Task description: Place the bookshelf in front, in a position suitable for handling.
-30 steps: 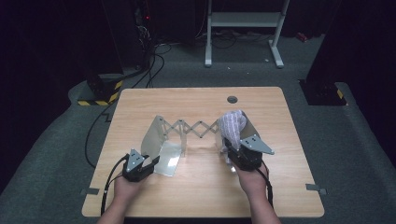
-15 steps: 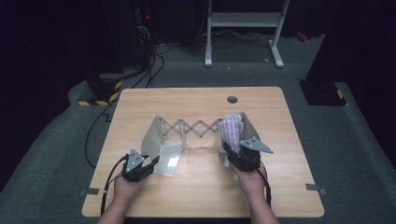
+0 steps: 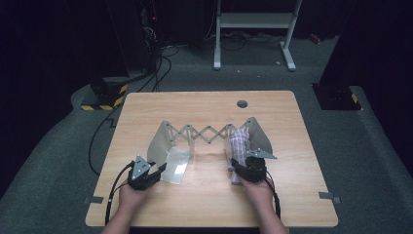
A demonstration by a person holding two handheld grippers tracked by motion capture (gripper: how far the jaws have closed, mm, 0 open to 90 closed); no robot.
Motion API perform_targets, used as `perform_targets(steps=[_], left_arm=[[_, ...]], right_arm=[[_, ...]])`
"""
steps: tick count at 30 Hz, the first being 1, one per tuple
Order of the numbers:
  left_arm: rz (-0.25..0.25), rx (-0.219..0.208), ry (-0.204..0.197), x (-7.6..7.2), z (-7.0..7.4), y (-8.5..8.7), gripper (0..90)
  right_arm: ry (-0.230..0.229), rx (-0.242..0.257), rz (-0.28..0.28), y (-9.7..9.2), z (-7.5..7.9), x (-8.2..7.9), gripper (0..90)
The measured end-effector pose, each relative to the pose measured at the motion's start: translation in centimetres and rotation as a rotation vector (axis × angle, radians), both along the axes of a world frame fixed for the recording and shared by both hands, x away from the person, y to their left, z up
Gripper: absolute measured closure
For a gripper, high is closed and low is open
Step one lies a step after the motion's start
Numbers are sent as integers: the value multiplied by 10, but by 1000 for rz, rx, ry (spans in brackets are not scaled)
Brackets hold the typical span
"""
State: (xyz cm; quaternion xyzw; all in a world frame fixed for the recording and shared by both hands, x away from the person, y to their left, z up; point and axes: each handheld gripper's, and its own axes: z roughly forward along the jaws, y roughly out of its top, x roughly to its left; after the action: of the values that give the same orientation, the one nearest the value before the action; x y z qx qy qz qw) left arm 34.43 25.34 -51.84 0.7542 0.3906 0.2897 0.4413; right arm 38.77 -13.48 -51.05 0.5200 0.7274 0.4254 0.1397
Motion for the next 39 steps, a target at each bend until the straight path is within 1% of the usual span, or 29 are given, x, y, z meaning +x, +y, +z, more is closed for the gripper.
perform_targets(steps=[2,4,5,6,7,8,9,10,11,12,14,15,17,18,19,20,21,23,24,25,26,27,29,31,33,38,39], left_arm=[[0,0,1,0,0,0,586],[-2,-1,0,0,0,0,589],[-2,-1,0,0,0,0,590],[-2,0,0,0,0,0,590],[-2,0,0,0,0,0,590],[-1,0,0,0,0,0,591],[-1,0,-1,0,0,0,591],[-1,1,-1,0,0,0,591],[-1,0,-1,0,0,0,591],[-1,1,-1,0,0,0,591],[-1,3,-2,0,0,0,591],[-1,3,-2,0,0,0,591],[0,1,-2,0,0,0,591],[2,0,-1,0,0,1,591],[2,0,-1,0,0,1,591],[3,0,-1,0,0,1,591],[3,0,-1,0,0,1,591],[1,2,-2,0,0,1,591],[1,2,-2,0,0,1,591],[2,1,-2,0,0,1,591],[3,0,-4,0,1,1,591],[3,0,-4,0,1,1,591],[6,-3,-4,0,1,2,591],[5,-2,-5,0,1,2,591],[4,-1,-6,0,1,2,591],[4,-2,-8,0,1,2,591],[3,-2,-8,0,1,2,591]], right_arm=[[-3,3,2,0,0,0,636],[-24,13,7,-1,5,-1,638],[-24,13,7,-1,5,-1,638],[-44,28,6,-2,11,-3,639],[-44,28,6,-2,11,-3,639],[-68,43,12,-3,18,-5,639],[-68,43,12,-3,18,-5,639],[-87,53,14,-3,25,-7,639],[-87,53,14,-3,25,-7,639],[-110,61,17,-2,33,-9,639],[-137,63,19,-1,40,-10,639],[-137,63,19,-1,40,-10,639],[-159,69,18,0,46,-11,639],[-187,68,18,1,53,-12,639],[-187,68,18,1,53,-12,639],[-216,64,17,2,60,-13,640],[-216,64,17,2,60,-13,640],[-253,68,19,3,70,-15,640],[-253,68,19,3,70,-15,640],[-268,73,18,3,72,-16,640],[-298,79,14,3,77,-18,641],[-298,79,14,3,77,-18,641],[-326,84,11,2,81,-20,641],[-332,84,10,1,81,-20,641],[-325,78,11,1,78,-18,642],[-274,57,11,0,65,-13,645],[-255,50,13,0,60,-13,646]])
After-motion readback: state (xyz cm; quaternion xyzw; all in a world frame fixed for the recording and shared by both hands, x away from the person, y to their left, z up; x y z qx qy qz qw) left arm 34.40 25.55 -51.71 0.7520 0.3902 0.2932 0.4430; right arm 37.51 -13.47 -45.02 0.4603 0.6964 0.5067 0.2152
